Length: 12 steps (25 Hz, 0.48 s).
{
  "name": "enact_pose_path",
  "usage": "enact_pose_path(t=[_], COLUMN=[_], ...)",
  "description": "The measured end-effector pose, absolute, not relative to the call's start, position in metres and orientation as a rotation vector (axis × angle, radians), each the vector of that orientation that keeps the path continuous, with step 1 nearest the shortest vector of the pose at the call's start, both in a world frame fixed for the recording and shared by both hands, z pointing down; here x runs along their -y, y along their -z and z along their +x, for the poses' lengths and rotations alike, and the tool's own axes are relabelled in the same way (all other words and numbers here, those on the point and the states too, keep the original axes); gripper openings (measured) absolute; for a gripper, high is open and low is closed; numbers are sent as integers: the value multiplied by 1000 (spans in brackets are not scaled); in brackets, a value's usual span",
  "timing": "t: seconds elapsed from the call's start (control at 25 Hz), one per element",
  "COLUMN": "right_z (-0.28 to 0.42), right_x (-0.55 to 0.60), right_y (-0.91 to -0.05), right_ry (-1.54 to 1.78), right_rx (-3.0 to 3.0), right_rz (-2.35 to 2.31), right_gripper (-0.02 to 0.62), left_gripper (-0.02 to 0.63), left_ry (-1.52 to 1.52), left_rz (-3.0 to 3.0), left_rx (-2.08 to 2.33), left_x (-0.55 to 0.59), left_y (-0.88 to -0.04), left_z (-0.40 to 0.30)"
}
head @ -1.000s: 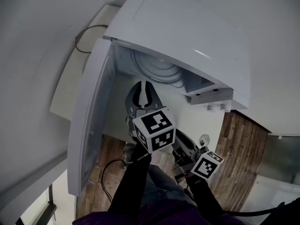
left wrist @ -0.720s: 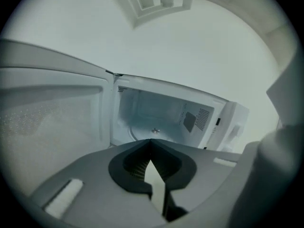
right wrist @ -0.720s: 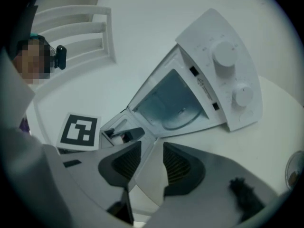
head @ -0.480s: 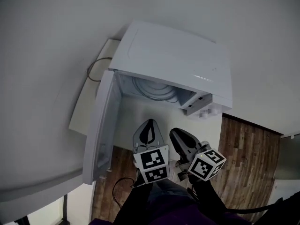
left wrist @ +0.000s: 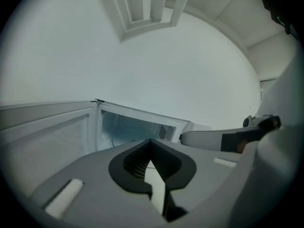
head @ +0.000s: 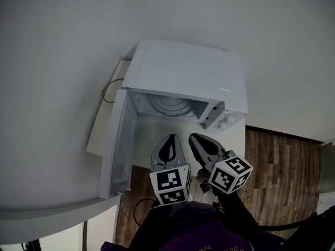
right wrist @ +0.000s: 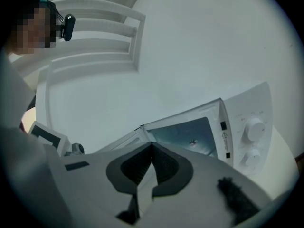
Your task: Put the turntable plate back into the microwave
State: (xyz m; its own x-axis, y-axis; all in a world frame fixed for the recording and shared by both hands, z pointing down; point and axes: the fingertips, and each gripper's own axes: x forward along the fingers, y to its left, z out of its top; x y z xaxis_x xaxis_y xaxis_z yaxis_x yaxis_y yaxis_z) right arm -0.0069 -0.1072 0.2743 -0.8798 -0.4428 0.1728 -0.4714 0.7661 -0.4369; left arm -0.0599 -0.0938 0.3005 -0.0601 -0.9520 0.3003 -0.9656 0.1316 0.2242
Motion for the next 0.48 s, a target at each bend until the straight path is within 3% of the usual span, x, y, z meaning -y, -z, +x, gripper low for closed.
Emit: enact_pose_path(t=[0.48], right_z=[-4], right_x=[104], right_y=[-258], right_ry=[-704], right_rx=[2936], right_rz=[727], right_gripper=[9], left_gripper=[8], left_ry=[-45], left_rz=[1934], left_rx=[2067], left_x=[95], left_y=[-279], left_z=[-54])
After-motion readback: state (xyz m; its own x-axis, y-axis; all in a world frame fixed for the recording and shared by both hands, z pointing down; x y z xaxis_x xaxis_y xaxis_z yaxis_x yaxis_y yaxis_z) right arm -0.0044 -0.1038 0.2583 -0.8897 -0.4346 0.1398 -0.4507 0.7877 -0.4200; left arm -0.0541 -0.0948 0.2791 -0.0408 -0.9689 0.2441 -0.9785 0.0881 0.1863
